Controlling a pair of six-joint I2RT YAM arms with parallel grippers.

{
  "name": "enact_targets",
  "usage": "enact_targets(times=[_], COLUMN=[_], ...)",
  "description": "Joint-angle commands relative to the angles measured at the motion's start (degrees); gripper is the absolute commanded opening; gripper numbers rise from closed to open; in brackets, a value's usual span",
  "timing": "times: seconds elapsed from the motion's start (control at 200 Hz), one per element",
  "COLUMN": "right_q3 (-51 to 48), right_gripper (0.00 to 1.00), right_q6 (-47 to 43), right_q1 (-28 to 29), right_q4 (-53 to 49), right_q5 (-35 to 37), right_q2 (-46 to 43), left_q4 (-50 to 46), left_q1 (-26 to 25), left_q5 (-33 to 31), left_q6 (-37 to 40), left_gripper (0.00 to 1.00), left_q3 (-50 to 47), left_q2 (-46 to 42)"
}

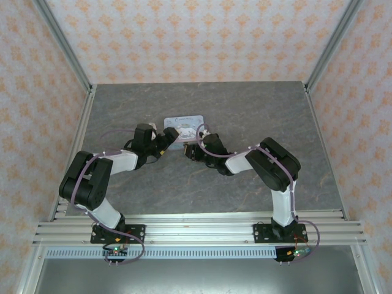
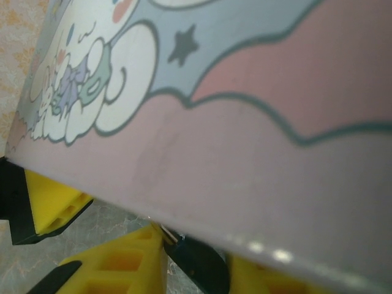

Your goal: Unlock a padlock with a key

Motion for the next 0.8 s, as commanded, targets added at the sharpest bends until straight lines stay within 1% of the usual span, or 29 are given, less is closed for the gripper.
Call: enact_targets(times=[0.0,0.14,0.23,0.305,0.48,0.666,0.796], right_q3=[-0.2,-0.2,-0.3,-0.4,0.0,0.4,-1.0], right_gripper=[0.26,0.24,0.18,0.10,0.00,0.00,0.00], right_q6=[0.1,0.2,0.1,0.0,0.0,0.8,4.3], right_q1=[0.9,0.9,0.9,0.9,0.9,0.3,-1.3], right_q4=[-1.4,-1.5,-1.8,-2.4,-4.1,-5.7,-2.4], right_q5=[-0.6,-0.8,-1.0,-1.2,-1.8,-3.4,-6.0], right_q2=[2.1,1.9,1.3,0.6,-0.7,-1.3,-1.4], left_q4=[2.3,2.3,1.9,1.6,-0.1,-2.5,-2.4], left_q1=[0.4,0.4,0.4,0.4,0.4,0.2,-0.3], left_q5=[0.2,0.2,0.2,0.4,1.1,1.6,2.6], left_q6=[-0.1,-0.1,0.0,0.0,0.5,1.4,1.7], left_gripper=[0.97,0.97,0.97,0.96,0.97,0.96,0.90], left_q3=[0.9,0.9,0.7,0.0,-2.7,-7.1,-10.9], left_q2=[0.7,0.5,-0.1,-1.1,-5.1,-10.5,-13.8])
